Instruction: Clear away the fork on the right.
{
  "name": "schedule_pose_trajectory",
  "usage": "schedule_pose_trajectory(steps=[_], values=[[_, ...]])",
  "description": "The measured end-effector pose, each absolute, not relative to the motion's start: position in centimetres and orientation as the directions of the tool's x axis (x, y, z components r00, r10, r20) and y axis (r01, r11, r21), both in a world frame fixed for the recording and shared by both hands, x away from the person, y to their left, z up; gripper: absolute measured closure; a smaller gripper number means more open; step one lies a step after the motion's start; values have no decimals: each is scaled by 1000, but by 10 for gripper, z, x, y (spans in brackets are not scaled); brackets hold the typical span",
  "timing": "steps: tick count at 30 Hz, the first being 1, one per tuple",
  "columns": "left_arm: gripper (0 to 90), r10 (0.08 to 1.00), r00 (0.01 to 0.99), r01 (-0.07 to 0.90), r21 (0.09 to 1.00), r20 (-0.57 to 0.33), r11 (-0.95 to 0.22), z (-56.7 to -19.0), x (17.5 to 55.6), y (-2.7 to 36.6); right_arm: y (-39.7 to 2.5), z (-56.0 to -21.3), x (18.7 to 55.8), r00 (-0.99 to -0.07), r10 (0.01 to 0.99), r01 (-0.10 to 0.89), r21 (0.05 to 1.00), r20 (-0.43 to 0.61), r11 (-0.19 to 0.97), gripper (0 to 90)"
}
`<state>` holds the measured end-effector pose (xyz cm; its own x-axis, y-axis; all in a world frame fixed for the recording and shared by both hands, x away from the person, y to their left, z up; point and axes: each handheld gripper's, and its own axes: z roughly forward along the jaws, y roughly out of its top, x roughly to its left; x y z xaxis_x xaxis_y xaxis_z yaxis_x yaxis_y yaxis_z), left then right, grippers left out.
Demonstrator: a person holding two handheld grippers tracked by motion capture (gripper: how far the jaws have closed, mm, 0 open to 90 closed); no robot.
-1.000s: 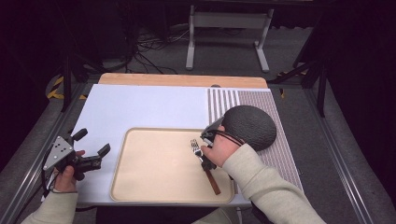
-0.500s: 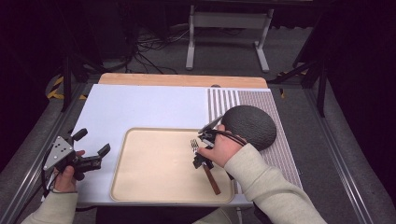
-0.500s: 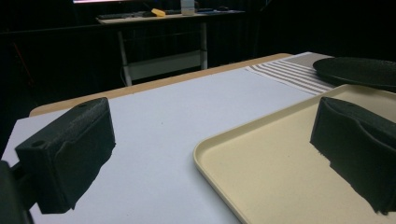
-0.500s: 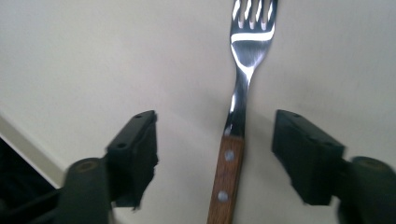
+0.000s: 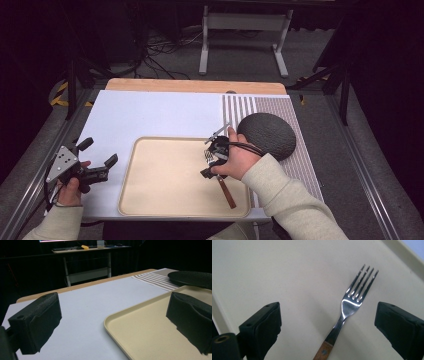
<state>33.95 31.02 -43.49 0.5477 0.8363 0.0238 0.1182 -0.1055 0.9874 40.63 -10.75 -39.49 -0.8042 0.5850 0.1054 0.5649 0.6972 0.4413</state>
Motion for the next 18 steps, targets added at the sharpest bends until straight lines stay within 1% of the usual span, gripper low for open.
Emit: schedule_pose_trajectory(steps=[1, 4, 6, 10, 12, 14, 15, 16, 18], values=[[4, 836, 548, 118, 987, 25, -106, -435, 339, 310, -107, -395, 407, -822, 562, 537, 456, 93, 710, 95], [4, 837, 547, 115, 987, 28, -108, -435, 339, 310, -104, -394, 408, -836, 542, 509, 497, 91, 703, 139], [4, 837, 547, 117, 987, 26, -107, -435, 339, 311, -103, -392, 408, -846, 525, 494, 509, 94, 705, 196], [4, 837, 547, 117, 987, 26, -107, -435, 339, 311, -101, -392, 410, -862, 498, 468, 533, 98, 705, 275], [4, 837, 546, 118, 987, 27, -109, -435, 339, 311, -99, -393, 411, -866, 491, 459, 550, 100, 698, 332], [4, 839, 544, 118, 987, 26, -107, -435, 339, 311, -98, -395, 414, -869, 485, 448, 575, 100, 685, 363], [4, 839, 544, 118, 987, 26, -107, -435, 339, 311, -97, -396, 415, -871, 483, 439, 585, 91, 682, 392], [4, 839, 543, 118, 988, 24, -104, -435, 339, 311, -97, -396, 415, -871, 483, 439, 585, 91, 682, 392], [4, 840, 542, 118, 988, 21, -101, -435, 339, 311, -96, -400, 418, -874, 478, 431, 599, 90, 675, 460]])
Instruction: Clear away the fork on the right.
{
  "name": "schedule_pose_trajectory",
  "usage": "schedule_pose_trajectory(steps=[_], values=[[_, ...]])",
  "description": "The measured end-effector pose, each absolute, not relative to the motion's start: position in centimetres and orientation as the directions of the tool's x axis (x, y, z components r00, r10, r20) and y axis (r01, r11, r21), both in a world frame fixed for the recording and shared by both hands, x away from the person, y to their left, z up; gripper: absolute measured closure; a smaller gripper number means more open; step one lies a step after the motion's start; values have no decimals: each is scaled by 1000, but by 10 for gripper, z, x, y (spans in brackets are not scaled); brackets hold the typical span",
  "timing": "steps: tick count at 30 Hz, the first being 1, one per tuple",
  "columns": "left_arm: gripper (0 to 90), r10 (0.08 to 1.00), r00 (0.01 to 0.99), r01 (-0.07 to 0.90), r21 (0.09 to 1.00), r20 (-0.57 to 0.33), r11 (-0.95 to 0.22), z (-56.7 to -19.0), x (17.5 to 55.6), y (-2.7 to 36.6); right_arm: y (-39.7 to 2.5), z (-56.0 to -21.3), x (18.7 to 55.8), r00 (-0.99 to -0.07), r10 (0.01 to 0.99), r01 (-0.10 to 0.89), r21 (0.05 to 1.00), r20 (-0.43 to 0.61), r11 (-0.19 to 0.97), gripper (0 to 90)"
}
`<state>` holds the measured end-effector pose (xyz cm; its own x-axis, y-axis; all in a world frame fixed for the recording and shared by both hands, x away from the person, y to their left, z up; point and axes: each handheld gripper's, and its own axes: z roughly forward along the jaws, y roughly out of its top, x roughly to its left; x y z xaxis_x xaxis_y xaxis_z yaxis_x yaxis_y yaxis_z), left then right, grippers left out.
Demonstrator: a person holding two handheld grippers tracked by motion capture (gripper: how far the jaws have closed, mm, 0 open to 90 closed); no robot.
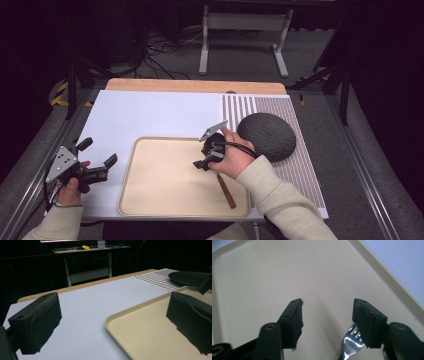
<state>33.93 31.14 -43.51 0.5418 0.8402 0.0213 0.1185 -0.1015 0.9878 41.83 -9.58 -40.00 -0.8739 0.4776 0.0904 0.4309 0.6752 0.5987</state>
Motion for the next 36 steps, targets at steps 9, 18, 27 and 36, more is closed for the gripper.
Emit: schedule_pose_trajectory(steps=[9, 18, 27, 36], values=[[4, 839, 544, 121, 987, 22, -104, -435, 339, 312, -94, -415, 428, -874, 476, 434, 604, 101, 669, 651], [4, 840, 542, 121, 987, 21, -103, -436, 340, 312, -96, -425, 433, -874, 482, 421, 587, 60, 692, 817], [4, 841, 541, 120, 987, 21, -102, -436, 340, 312, -99, -433, 436, -869, 492, 430, 566, 48, 703, 877], [4, 839, 543, 120, 987, 25, -107, -436, 340, 312, -100, -436, 438, -870, 493, 421, 554, 22, 718, 899]])
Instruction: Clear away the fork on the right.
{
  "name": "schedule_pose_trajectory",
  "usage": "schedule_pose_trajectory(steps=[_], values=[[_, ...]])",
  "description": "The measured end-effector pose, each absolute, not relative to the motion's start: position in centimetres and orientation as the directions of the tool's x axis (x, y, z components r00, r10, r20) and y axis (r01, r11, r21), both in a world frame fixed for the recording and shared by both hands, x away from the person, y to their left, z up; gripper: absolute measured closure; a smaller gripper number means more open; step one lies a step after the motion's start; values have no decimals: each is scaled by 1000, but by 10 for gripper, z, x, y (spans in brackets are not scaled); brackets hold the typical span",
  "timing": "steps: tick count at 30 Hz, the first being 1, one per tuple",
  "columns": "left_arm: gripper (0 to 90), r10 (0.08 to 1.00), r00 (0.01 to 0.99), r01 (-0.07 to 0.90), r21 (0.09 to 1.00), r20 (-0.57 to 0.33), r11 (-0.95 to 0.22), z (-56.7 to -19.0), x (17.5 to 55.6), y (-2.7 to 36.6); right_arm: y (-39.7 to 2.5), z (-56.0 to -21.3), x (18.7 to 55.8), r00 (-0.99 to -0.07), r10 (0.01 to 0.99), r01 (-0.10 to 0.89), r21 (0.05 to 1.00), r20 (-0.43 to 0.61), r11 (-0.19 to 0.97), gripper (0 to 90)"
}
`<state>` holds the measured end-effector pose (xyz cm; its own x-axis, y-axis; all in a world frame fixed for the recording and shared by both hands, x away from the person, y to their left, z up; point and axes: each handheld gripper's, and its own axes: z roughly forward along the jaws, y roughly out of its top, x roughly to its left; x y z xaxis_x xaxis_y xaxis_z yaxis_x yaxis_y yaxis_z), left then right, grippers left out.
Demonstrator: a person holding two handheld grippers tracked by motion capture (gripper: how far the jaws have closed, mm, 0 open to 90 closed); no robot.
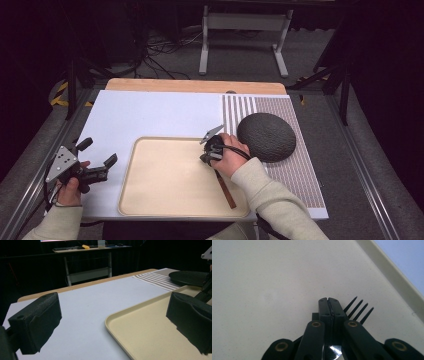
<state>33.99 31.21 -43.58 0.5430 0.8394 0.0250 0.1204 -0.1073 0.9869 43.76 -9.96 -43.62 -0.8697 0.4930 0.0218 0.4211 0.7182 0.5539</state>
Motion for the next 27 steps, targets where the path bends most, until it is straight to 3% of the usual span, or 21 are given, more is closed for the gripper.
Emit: schedule_pose_trajectory(steps=[27], values=[[4, 840, 542, 118, 987, 27, -108, -435, 340, 312, -124, -434, 449, -824, 566, 463, 534, -35, 707, 900]])
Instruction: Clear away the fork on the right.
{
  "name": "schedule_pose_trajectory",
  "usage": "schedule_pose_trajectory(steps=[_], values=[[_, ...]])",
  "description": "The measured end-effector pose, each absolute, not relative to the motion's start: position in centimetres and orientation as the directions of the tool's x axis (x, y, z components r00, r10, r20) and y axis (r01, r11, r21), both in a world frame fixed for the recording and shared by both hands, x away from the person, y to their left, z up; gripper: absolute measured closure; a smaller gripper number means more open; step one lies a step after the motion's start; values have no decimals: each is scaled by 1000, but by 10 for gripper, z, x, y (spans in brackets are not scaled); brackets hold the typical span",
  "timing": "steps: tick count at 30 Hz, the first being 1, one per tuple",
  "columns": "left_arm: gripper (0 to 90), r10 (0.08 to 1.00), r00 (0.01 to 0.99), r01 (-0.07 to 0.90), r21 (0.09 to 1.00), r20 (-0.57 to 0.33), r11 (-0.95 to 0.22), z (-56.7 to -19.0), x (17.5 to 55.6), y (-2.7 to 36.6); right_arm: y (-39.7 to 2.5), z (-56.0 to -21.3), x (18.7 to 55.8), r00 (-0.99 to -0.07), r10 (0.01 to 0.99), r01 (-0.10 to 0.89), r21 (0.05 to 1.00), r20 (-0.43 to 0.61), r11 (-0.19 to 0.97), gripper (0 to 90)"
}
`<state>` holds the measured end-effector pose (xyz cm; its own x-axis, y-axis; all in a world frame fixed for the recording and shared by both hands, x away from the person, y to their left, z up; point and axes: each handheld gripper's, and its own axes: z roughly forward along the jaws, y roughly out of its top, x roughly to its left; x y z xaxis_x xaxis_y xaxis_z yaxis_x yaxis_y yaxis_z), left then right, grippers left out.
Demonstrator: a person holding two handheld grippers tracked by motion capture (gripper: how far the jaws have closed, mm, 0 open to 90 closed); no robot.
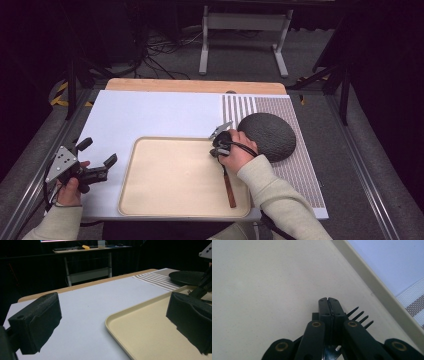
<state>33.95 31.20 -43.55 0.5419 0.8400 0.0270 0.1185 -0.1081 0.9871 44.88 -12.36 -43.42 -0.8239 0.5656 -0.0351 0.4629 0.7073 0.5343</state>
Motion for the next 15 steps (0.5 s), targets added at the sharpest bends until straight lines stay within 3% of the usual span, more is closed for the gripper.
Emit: schedule_pose_trajectory(steps=[15], values=[[4, 841, 540, 121, 987, 23, -105, -436, 340, 311, -138, -433, 452, -803, 595, 492, 523, -37, 696, 899]])
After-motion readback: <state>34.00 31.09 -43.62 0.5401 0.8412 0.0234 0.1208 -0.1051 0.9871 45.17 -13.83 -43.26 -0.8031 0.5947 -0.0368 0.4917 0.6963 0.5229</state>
